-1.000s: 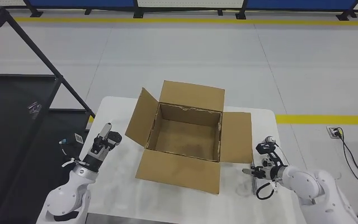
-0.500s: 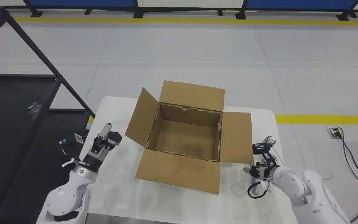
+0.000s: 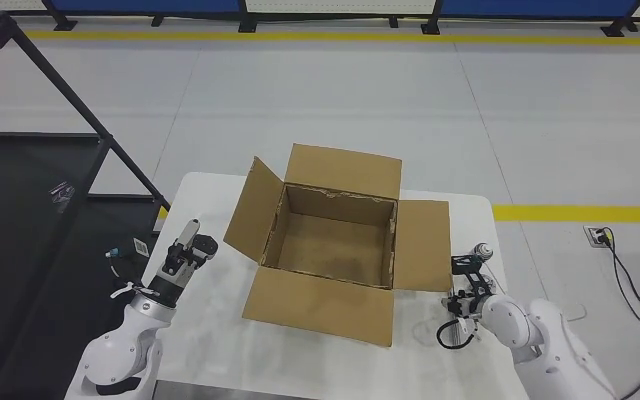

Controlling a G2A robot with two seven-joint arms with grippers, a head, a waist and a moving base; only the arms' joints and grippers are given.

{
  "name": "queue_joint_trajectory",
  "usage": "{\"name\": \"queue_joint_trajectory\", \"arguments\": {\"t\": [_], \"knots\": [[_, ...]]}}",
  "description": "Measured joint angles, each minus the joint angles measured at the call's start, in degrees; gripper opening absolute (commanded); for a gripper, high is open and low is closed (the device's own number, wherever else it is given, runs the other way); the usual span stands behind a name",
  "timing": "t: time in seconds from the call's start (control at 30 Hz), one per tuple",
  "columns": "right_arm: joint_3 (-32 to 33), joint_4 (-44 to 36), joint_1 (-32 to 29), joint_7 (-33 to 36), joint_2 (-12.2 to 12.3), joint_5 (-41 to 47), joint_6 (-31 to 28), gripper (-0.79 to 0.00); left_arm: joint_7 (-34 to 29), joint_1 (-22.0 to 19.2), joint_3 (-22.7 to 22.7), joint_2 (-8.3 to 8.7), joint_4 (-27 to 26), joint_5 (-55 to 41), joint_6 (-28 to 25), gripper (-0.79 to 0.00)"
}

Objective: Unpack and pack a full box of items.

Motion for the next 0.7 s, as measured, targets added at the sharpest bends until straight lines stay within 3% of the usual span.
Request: {"name": "queue_joint_trajectory", "arguments": {"t": [0.3, 0.5, 0.7], "knots": [[-0.9, 1.4, 1.2, 0.0, -0.2, -0.4, 0.4, -0.613, 0.0, 0.0, 0.0, 0.00, 0.0, 0.0, 0.0, 0.000], [-1.3, 1.8, 1.6, 0.7, -0.3, -0.5, 0.8, -0.785, 0.0, 0.0, 0.0, 0.00, 0.0, 0.0, 0.0, 0.000], [0.4, 0.5, 1.1, -0.5, -0.1, 0.5, 0.4, -0.785, 0.0, 0.0, 0.0, 0.00, 0.0, 0.0, 0.0, 0.000]]}}
